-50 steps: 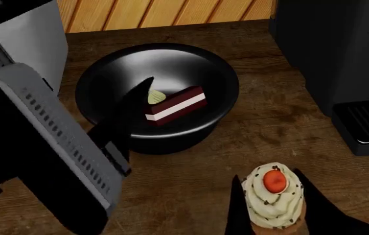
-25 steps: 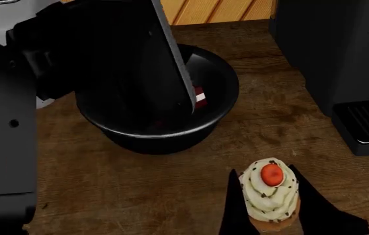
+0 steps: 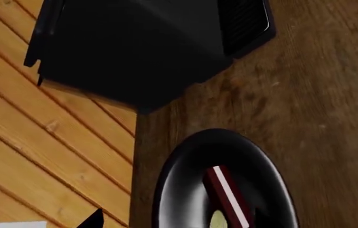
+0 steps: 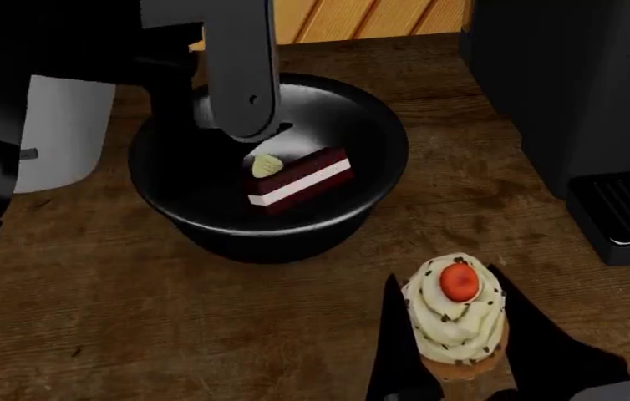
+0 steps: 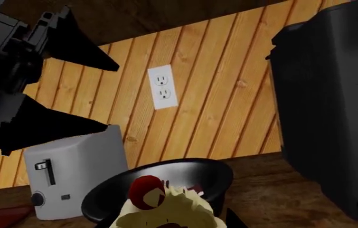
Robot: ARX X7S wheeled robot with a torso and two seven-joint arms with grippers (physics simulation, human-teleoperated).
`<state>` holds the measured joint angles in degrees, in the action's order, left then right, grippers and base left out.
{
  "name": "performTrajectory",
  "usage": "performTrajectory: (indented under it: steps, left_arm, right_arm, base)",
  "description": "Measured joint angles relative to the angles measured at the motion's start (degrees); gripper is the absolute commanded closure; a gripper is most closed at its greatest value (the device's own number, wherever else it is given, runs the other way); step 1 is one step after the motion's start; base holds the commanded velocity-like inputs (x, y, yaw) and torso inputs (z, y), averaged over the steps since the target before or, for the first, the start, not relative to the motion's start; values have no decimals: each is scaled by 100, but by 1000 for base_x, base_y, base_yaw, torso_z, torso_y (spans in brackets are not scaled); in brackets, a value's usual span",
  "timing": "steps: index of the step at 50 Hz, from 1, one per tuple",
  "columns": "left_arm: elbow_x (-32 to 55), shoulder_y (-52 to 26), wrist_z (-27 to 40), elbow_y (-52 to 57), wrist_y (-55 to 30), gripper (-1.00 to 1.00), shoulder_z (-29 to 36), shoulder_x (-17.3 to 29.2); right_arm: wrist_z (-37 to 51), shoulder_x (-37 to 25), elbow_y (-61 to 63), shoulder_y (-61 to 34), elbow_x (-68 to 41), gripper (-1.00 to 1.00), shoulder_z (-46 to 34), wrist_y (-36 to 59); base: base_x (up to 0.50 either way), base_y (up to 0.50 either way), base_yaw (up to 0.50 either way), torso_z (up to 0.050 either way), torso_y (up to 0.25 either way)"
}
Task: Pick up the bowl with cake and place it on the tray. Pick up the cupcake and place it on the tray.
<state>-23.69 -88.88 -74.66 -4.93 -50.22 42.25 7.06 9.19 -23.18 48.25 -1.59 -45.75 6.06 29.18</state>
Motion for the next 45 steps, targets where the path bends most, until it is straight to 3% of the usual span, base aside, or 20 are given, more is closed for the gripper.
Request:
performTrajectory:
  steps: [21,45]
  left_arm:
    - [1130,-288,-1113,-696,82,-100,242,312]
    - [1975,-412,-1301,-1905,380,-100,1258,421]
  right_arm:
    - [24,-47,-101,-92,-37,100,-22,-32]
    - [25,-104,-130,-113,-72,100,-63,-79]
  base:
    - [0,0,0,0,0]
    - [0,0,0,0,0]
